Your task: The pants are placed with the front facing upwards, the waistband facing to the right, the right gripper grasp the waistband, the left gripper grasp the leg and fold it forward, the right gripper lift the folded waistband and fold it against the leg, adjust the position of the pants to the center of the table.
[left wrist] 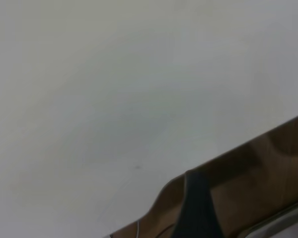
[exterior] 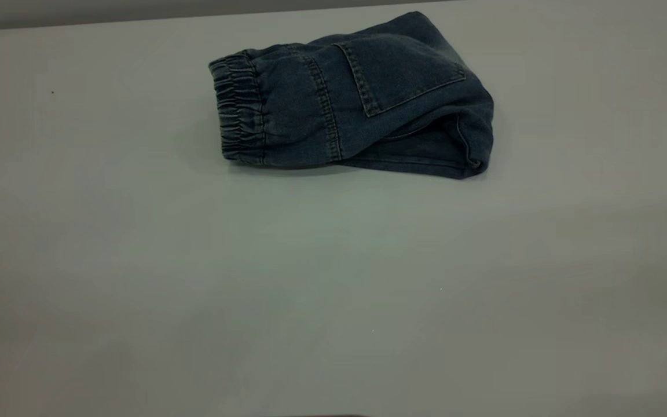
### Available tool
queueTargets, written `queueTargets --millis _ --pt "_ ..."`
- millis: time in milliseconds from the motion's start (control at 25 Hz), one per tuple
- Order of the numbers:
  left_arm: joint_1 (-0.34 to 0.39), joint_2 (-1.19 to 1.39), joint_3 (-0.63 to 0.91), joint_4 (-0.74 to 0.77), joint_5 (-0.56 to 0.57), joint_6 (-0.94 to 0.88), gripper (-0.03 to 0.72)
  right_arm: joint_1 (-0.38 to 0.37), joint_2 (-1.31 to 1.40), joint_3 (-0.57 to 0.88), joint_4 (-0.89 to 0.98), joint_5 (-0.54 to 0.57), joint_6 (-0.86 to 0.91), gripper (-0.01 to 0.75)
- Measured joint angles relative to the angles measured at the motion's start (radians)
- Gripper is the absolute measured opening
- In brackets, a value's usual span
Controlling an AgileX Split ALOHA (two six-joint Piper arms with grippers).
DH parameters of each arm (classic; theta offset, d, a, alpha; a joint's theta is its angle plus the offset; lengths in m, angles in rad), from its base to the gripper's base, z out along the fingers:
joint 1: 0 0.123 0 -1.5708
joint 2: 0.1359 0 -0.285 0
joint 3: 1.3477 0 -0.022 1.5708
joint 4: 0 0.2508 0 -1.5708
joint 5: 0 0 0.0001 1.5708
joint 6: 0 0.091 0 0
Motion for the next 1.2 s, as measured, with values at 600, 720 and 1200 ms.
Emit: queueTargets --millis 600,720,1200 --pt "0.0 -0.032 0.035 -0.117 -0.006 0.057 0.496 0.0 -0.002 0.018 -0.012 -0.025 0.031 0.568" --pt "0.0 -0.032 0.048 -0.165 -0.008 0.101 0.496 0.0 -0.002 0.018 -0.012 -0.025 0.032 0.568" --pt "0.0 -0.032 0.077 -0.172 -0.047 0.117 0.496 0.0 -0.002 0.018 -0.012 -0.027 0.032 0.568"
